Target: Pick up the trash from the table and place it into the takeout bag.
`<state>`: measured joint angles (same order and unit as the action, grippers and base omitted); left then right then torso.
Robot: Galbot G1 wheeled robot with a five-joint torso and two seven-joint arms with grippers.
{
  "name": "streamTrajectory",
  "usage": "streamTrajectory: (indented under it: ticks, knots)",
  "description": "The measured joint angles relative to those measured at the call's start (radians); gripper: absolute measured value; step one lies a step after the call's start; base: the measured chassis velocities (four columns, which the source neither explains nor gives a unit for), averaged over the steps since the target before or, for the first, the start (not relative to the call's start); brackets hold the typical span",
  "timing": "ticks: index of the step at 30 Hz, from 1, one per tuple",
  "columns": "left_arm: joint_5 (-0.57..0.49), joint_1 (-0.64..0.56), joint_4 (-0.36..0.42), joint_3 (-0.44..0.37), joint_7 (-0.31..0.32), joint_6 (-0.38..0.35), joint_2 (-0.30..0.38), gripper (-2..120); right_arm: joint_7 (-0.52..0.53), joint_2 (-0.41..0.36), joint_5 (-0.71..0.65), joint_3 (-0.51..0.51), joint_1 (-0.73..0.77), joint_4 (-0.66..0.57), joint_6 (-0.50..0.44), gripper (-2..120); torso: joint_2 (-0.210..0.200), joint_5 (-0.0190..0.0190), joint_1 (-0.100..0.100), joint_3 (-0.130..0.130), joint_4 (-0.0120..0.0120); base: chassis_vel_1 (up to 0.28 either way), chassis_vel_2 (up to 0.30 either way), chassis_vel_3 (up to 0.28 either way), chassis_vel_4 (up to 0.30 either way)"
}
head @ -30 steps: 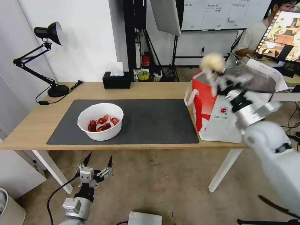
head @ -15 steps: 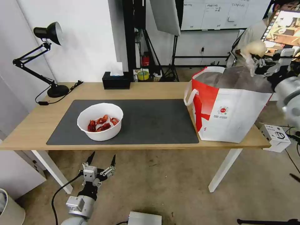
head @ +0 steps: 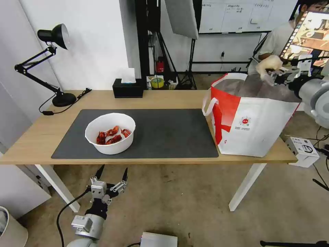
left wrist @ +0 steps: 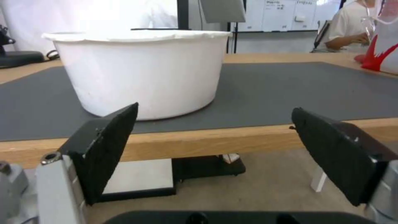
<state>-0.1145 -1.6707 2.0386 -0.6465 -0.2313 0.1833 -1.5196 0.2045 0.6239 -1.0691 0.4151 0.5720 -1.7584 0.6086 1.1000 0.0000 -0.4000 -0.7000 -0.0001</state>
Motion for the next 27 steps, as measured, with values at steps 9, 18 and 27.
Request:
streamTrajectory:
  ticks: [9,18,27]
  knots:
    - [-0.001,0.012,-0.003,0.007,0.000,-0.010,-0.003,100,-0.008,0.011,0.012,0.019,0.042,-0.015,-0.049,74,0.000,0.0000,0.000,0.000,-0.0001,0.000,0.000,0.000,0.000]
    - [-0.001,0.012,-0.003,0.005,0.000,-0.010,-0.004,100,-0.054,0.027,0.056,0.025,0.093,-0.052,-0.240,99,0.000,0.0000,0.000,0.000,0.0000,0.000,0.000,0.000,0.000]
    - [0.000,0.016,-0.001,-0.001,0.000,-0.011,-0.006,100,-0.155,0.086,0.069,0.000,0.199,-0.158,-0.580,100,0.000,-0.0001,0.000,0.000,0.0001,0.000,0.000,0.000,0.000]
